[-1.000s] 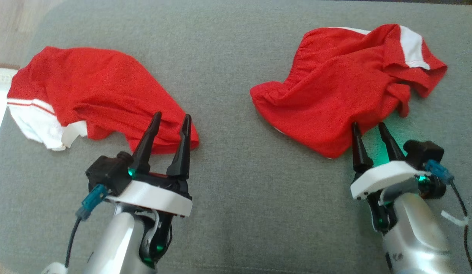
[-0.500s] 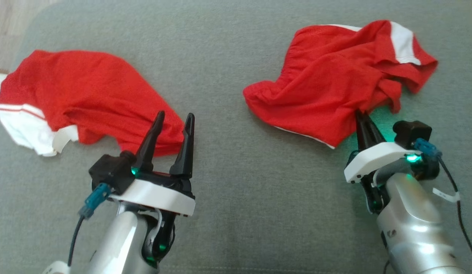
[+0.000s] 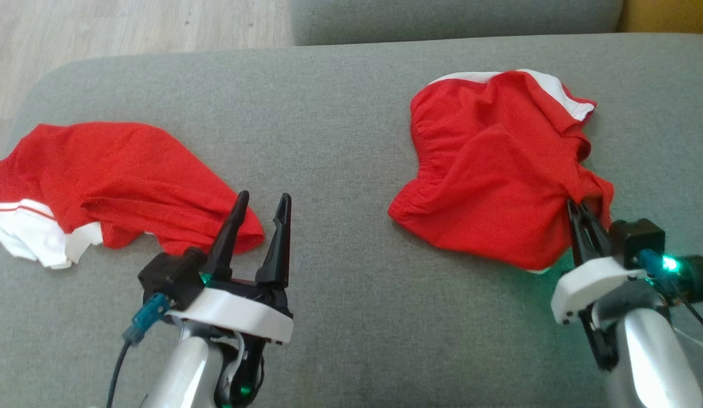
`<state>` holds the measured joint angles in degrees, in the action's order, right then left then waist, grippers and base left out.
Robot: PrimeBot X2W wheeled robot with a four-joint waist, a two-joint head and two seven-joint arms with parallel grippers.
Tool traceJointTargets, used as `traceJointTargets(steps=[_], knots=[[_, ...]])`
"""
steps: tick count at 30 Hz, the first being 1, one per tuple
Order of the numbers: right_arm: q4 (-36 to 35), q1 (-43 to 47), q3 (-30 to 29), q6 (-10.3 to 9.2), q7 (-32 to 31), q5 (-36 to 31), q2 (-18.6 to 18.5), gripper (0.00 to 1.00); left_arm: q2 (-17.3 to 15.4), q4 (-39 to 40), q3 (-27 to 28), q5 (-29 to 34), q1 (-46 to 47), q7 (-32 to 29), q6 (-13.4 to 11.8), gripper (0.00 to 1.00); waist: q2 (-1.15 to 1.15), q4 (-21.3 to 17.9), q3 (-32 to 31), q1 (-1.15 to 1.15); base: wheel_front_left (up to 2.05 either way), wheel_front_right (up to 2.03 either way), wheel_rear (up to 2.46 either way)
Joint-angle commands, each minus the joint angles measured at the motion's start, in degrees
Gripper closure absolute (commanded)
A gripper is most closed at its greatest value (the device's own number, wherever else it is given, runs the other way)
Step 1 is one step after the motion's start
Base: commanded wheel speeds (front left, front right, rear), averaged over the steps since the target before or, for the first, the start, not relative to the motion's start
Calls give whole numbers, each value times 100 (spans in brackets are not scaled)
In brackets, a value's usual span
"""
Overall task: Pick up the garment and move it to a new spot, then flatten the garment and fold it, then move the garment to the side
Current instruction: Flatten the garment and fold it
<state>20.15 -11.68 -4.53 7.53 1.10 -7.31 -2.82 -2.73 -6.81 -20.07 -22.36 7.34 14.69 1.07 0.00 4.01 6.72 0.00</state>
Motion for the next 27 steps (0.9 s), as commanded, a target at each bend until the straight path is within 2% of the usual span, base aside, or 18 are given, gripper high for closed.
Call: traceJointTargets(steps=[1,5,8,16,27], knots=[[-497,-61,104,-4,-245,-101,-6,100,-15,233,126,-43,192,30,-22,0,0,25,27,0,0,0,0],[-1225,89,-139,-4,-895,-351,-6,100,-15,256,64,-67,232,30,-4,0,0,142,164,0,0,0,0],[-1189,-59,-412,-4,-1098,-675,-6,100,-15,233,12,-76,313,30,19,0,0,275,266,0,0,0,0],[-121,-944,-983,-4,-1051,-1460,-6,100,-15,190,-24,-107,420,30,22,0,0,561,464,0,0,0,0],[1424,-2253,-1450,-4,-985,-2263,-9,100,-15,193,-109,-142,530,30,10,0,0,753,637,0,0,0,0]])
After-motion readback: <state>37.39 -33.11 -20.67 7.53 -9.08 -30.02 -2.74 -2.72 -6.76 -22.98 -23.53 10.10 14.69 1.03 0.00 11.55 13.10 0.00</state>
